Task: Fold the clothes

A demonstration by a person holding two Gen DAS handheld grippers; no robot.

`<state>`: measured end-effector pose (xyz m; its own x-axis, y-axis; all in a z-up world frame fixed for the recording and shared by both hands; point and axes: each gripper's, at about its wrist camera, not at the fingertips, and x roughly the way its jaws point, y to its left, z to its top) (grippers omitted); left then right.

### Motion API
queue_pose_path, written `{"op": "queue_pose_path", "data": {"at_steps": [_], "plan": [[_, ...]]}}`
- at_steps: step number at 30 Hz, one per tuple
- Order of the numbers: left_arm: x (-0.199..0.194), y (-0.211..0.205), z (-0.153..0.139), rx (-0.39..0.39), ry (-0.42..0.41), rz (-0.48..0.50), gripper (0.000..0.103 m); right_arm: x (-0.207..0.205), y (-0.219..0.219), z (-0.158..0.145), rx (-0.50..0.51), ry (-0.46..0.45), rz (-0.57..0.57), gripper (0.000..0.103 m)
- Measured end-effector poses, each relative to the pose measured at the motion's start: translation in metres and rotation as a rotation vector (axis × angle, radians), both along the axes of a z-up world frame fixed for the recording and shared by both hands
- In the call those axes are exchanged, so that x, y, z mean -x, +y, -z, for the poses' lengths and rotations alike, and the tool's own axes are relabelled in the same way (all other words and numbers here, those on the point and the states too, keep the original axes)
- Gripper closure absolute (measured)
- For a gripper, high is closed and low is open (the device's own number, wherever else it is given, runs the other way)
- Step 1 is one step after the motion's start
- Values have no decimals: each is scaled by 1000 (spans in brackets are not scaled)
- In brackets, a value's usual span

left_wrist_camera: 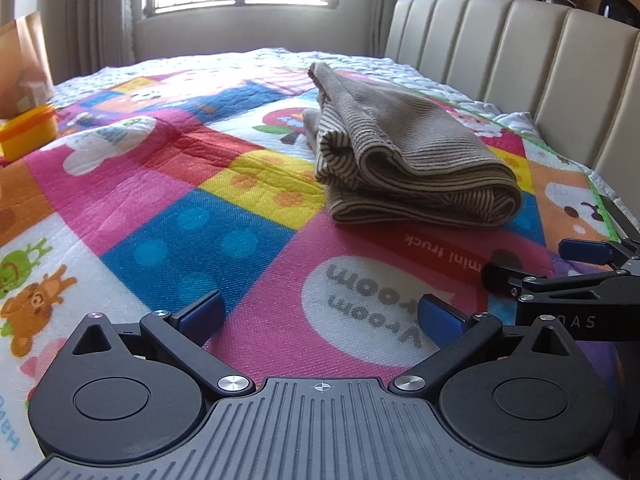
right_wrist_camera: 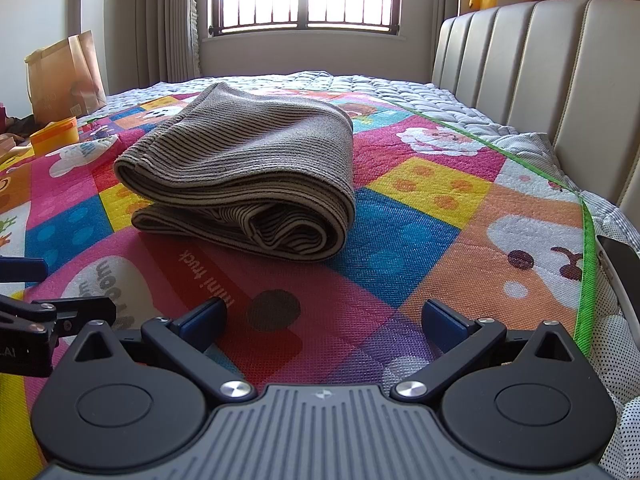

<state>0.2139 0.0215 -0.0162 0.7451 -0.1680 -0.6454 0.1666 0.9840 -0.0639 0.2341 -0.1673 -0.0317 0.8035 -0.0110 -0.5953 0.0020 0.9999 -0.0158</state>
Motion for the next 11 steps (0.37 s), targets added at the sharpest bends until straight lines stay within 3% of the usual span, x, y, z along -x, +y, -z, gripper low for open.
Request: {"op": "queue_pose_path", "data": {"at_steps": [11], "plan": [[1, 1, 0, 1, -2, -2, 0, 0, 0, 0, -2, 1, 0, 0]]}}
